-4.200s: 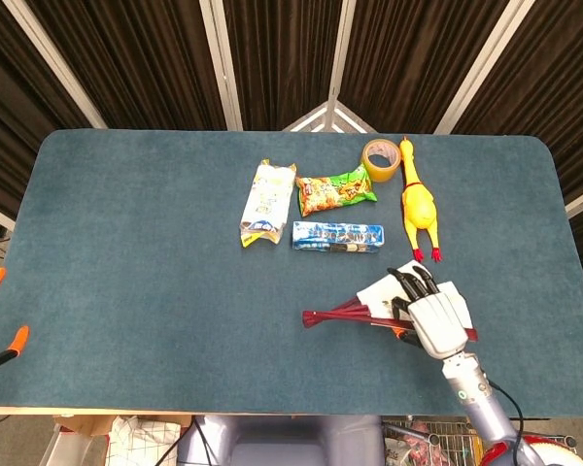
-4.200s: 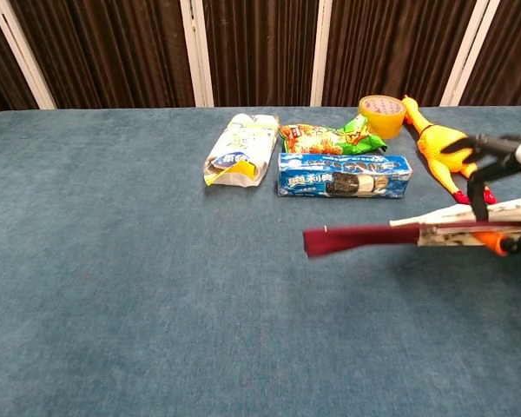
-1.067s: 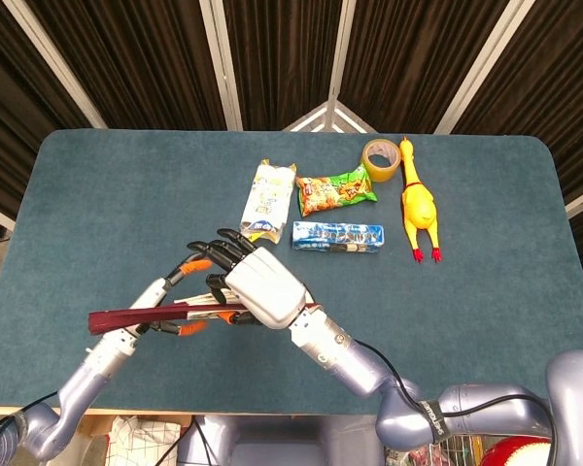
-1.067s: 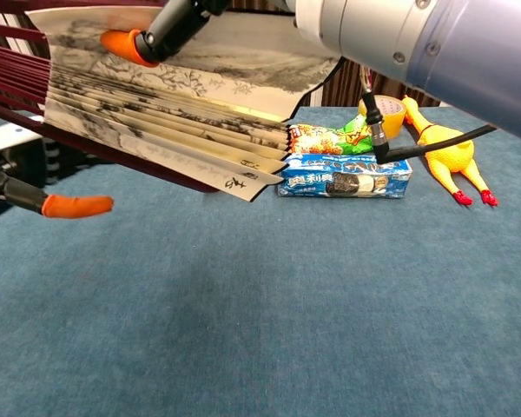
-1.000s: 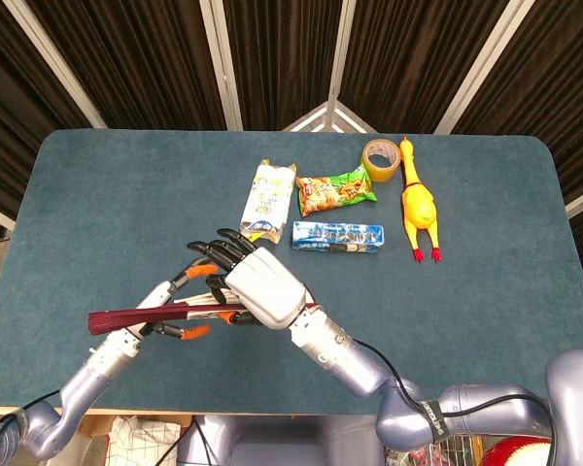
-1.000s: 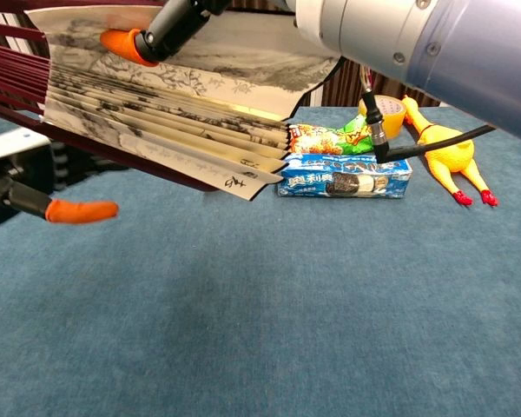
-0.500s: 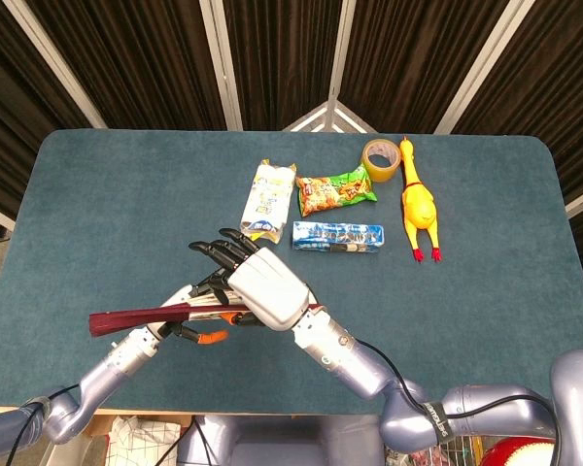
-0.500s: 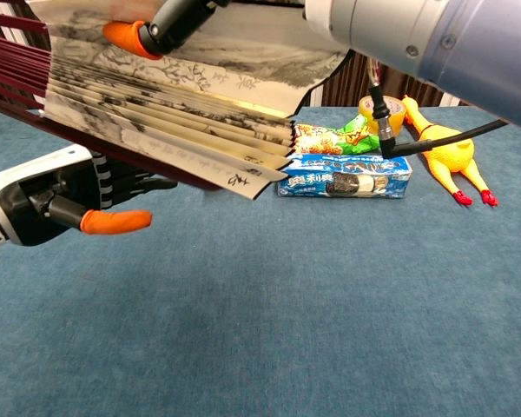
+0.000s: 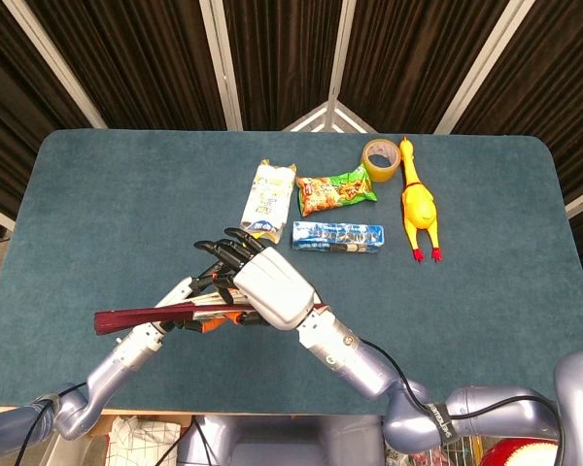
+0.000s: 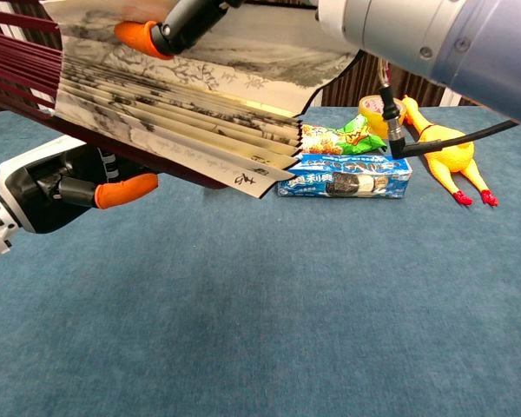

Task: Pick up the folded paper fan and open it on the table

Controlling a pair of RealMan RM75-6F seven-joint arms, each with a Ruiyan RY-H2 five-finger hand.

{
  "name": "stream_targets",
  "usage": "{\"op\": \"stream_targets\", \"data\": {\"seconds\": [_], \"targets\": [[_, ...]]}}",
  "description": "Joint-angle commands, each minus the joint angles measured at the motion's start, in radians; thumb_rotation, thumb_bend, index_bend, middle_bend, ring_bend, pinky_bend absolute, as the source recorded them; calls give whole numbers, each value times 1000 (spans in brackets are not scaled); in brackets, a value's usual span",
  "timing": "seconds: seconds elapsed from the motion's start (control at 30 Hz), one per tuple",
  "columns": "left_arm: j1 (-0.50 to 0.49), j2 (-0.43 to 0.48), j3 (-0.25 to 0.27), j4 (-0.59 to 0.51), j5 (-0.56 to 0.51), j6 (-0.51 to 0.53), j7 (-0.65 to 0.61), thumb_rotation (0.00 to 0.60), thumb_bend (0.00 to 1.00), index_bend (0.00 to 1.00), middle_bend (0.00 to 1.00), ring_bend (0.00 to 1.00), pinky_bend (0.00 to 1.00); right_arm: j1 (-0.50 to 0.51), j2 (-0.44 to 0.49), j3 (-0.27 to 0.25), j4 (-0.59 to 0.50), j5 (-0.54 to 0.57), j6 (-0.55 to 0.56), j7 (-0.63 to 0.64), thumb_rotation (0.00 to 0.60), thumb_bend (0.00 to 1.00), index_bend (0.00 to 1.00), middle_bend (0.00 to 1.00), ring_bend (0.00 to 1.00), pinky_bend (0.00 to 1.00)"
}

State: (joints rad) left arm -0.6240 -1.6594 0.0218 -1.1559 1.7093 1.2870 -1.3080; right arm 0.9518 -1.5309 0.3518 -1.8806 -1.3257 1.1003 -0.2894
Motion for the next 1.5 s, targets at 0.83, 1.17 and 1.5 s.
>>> {"op": "stream_targets", "data": {"seconds": [0.83,1.17,1.5], "targets": [[67,-6,-124,66,-129,144,457,600,608,566,169,0,112,-65,160,36,-6,7,42,66,600,406,967,191,222,151],[91,-3,-203,152,-126,309,606,600,600,564,161,0,127,-120,252,34,6,-17,70,143,600,406,971,191,222,152],[81,4,-230,262,-106,380,762,600,597,557,165,0,126,-170,297,11,63,-67,114,206,600,405,971,193,222,152]]}}
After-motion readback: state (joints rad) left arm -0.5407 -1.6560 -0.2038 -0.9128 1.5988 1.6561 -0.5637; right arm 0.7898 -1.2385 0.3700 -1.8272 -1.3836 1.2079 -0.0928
